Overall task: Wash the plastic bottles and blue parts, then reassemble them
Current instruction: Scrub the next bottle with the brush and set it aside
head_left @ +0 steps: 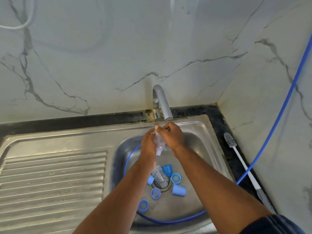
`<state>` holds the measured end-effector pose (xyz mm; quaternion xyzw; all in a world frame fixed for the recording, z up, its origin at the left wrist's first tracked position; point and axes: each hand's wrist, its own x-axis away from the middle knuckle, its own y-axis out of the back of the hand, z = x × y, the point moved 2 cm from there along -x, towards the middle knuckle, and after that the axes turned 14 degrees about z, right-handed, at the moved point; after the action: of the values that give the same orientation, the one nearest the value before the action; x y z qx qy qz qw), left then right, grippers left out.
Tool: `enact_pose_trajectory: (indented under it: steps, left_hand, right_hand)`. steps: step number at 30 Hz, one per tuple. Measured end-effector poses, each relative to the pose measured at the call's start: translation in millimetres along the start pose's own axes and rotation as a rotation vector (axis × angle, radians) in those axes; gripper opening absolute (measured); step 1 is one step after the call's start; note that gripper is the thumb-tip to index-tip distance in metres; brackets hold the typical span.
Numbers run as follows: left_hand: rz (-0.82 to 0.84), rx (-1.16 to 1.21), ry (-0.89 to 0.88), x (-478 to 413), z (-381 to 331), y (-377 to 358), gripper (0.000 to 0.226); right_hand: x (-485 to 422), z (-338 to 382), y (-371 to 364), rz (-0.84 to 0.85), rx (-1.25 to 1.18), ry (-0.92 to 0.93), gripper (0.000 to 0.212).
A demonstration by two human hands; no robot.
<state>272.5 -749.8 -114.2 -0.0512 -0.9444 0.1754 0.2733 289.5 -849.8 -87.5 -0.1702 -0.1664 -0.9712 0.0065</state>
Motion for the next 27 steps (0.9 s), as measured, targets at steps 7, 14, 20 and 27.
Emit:
enact_pose_trajectory:
  steps: [7, 14, 20, 27]
  left_hand:
    - [-0.007, -0.049, 0.006, 6.2, 1.8, 1.9, 0.037]
    - [-0.013, -0.201, -0.097, 10.3, -2.5, -11.5, 0.033]
    - [0.055, -0.304, -0.178, 14.6, -11.6, -1.2, 0.019]
    - [-0.081, -0.291, -0.142, 21.0, -19.8, 13.9, 0.029]
  right_hand:
    - [25.2, -23.0, -6.4, 0.110, -0.327, 0.111, 0.021]
    - [34.3, -21.3, -3.3, 0.117, -0.617, 0.053, 0.021]
    - [31.0, -21.5, 0.7, 0.141, -0.606, 0.003, 0.025]
    - [37.3, -14.3, -3.1, 0.142, -0.342, 0.096, 0.049]
